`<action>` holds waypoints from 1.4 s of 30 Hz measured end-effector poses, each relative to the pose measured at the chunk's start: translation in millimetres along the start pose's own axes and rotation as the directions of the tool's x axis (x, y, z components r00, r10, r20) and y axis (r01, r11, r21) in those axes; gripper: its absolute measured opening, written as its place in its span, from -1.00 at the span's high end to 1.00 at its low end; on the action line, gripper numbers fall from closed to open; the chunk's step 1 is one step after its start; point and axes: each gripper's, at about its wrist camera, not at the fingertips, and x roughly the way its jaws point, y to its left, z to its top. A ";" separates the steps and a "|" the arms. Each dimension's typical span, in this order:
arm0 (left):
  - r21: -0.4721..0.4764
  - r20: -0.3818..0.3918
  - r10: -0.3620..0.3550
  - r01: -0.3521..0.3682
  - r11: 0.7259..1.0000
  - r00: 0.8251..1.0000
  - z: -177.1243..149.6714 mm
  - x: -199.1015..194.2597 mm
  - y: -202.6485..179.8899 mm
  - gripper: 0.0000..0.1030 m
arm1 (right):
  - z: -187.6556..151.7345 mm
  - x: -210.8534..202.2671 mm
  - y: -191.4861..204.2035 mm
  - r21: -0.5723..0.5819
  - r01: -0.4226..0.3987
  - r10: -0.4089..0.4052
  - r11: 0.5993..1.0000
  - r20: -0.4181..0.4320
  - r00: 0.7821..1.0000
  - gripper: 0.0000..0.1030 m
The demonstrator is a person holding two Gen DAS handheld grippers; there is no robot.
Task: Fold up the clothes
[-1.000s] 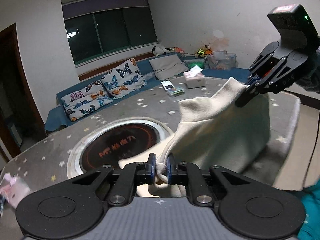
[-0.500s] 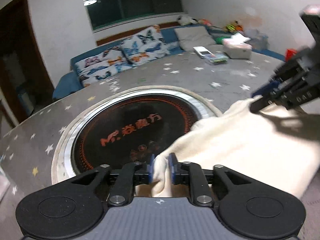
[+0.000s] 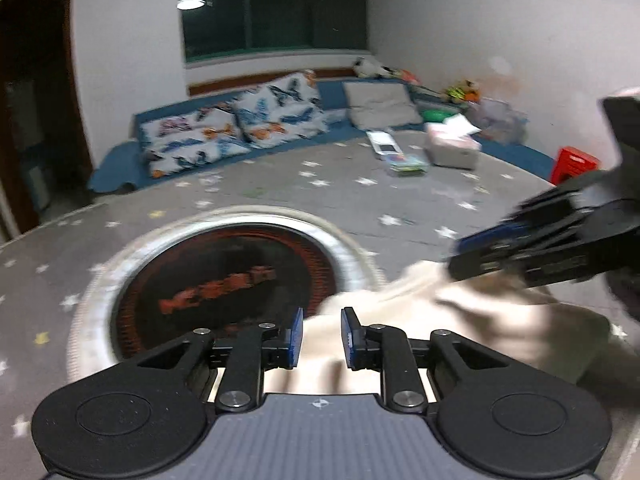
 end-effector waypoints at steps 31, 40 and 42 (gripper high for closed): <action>-0.102 -0.043 0.070 -0.074 0.992 0.997 -8.3 33.9 -6.2 0.54 | -46.9 -39.3 -36.9 0.117 0.072 -0.073 0.991 0.008 0.997 0.90; -0.137 -0.033 0.096 -0.100 0.986 0.995 -11.9 33.6 -4.3 0.54 | -44.0 -29.3 -45.5 0.112 0.148 -0.149 0.983 -0.002 0.989 0.60; -0.134 -0.030 0.099 -0.102 0.986 0.995 -12.2 33.7 -5.0 0.54 | -36.0 -37.8 -43.7 0.106 0.143 -0.148 0.984 0.032 0.989 0.60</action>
